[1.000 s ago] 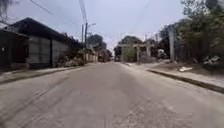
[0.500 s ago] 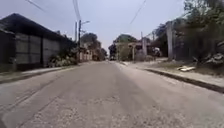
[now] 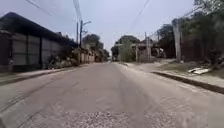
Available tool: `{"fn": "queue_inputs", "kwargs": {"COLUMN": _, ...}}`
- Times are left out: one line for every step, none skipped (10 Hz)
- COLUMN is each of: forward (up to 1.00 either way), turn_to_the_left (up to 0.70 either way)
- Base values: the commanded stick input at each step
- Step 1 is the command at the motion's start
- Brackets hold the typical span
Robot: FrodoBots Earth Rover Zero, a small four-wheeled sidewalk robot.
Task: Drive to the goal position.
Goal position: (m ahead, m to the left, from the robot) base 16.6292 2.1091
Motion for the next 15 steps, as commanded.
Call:
{"fn": "queue_inputs", "kwargs": {"forward": 1.0, "turn_to_the_left": 0.01}}
{"fn": "queue_inputs", "kwargs": {"forward": 1.0, "turn_to_the_left": 0.01}}
{"fn": "queue_inputs", "kwargs": {"forward": 1.0, "turn_to_the_left": 0.01}}
{"fn": "queue_inputs", "kwargs": {"forward": 1.0, "turn_to_the_left": 0.01}}
{"fn": "queue_inputs", "kwargs": {"forward": 1.0, "turn_to_the_left": 0.01}}
{"fn": "queue_inputs", "kwargs": {"forward": 1.0, "turn_to_the_left": 0.01}}
{"fn": "queue_inputs", "kwargs": {"forward": 1.0, "turn_to_the_left": 0.01}}
{"fn": "queue_inputs", "kwargs": {"forward": 1.0, "turn_to_the_left": 0.01}}
{"fn": "queue_inputs", "kwargs": {"forward": 1.0, "turn_to_the_left": 0.01}}
{"fn": "queue_inputs", "kwargs": {"forward": 1.0, "turn_to_the_left": 0.01}}
{"fn": "queue_inputs", "kwargs": {"forward": 1.0, "turn_to_the_left": 0.01}}
{"fn": "queue_inputs", "kwargs": {"forward": 1.0, "turn_to_the_left": 0.01}}
{"fn": "queue_inputs", "kwargs": {"forward": 1.0, "turn_to_the_left": 0.01}}
{"fn": "queue_inputs", "kwargs": {"forward": 1.0, "turn_to_the_left": 0.01}}
{"fn": "queue_inputs", "kwargs": {"forward": 1.0, "turn_to_the_left": 0.01}}
